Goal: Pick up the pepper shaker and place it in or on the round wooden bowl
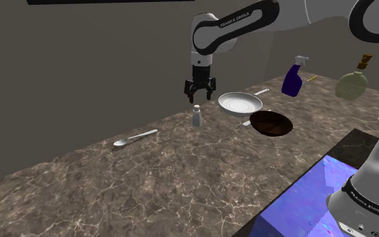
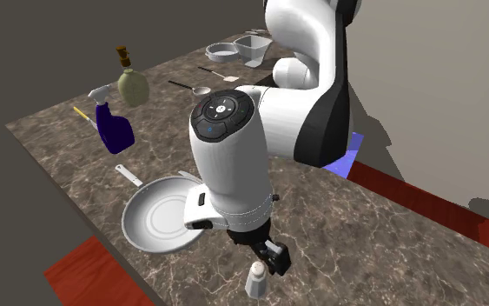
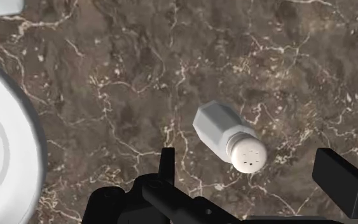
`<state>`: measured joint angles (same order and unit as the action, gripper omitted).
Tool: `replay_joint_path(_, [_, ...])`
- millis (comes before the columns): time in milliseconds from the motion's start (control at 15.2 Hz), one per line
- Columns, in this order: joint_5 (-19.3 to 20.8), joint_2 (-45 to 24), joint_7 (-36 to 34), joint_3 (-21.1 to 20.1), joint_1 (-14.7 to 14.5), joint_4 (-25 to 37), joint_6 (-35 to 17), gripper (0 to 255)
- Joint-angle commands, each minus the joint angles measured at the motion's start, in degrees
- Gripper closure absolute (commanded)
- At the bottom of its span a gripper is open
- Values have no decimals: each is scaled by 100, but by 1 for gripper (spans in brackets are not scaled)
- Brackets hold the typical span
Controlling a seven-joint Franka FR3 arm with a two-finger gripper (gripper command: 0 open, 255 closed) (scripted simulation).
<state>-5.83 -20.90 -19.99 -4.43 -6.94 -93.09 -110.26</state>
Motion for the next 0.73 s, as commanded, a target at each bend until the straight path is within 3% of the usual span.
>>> replay_joint_path(0, [26,-358,-56,0,-31,442,40,0])
replay_joint_path(660, [19,-498,-47,-11,-66,63,-481,0])
